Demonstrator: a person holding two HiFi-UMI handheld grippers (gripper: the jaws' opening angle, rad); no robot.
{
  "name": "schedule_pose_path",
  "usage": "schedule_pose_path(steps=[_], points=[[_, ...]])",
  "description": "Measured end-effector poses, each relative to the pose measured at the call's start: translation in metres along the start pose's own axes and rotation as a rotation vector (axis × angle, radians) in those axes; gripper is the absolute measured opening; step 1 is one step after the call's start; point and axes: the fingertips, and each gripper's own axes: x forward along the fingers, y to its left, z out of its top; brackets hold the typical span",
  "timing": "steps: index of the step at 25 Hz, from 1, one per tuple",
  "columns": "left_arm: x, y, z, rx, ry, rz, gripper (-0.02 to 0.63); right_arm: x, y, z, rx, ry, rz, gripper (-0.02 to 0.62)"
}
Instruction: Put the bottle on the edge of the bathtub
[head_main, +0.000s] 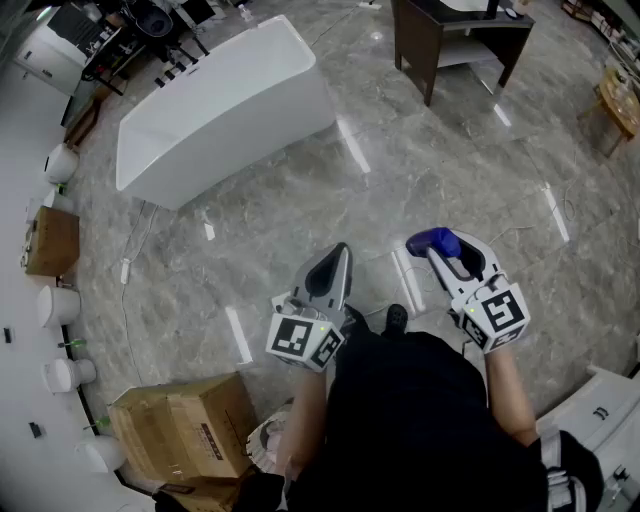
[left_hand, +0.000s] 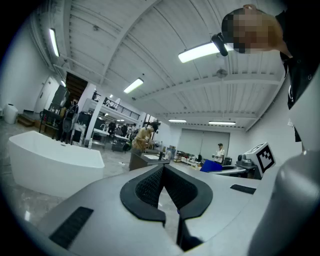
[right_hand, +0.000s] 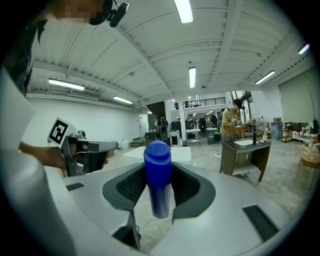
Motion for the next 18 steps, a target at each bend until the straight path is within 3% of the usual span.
schedule_pose_path(steps=[4,12,18], points=[[-0.024,0.011,0.012,0.007,0.004,-0.005,0.011,0.003,0.032,0.012,0.003,-0.012,0.003,0.149],[-0.023,-0.005,-0.003,0.018,0.023,-0.013,0.011,-0.012,0.022,-0.003,0.027,-0.014,-0.007,0.149],[-0.014,0.002,-0.009,-0.002,0.058,-0.017,0.011,0.002,0.021,-0.009,0.050,0.008,0.036,0.149]])
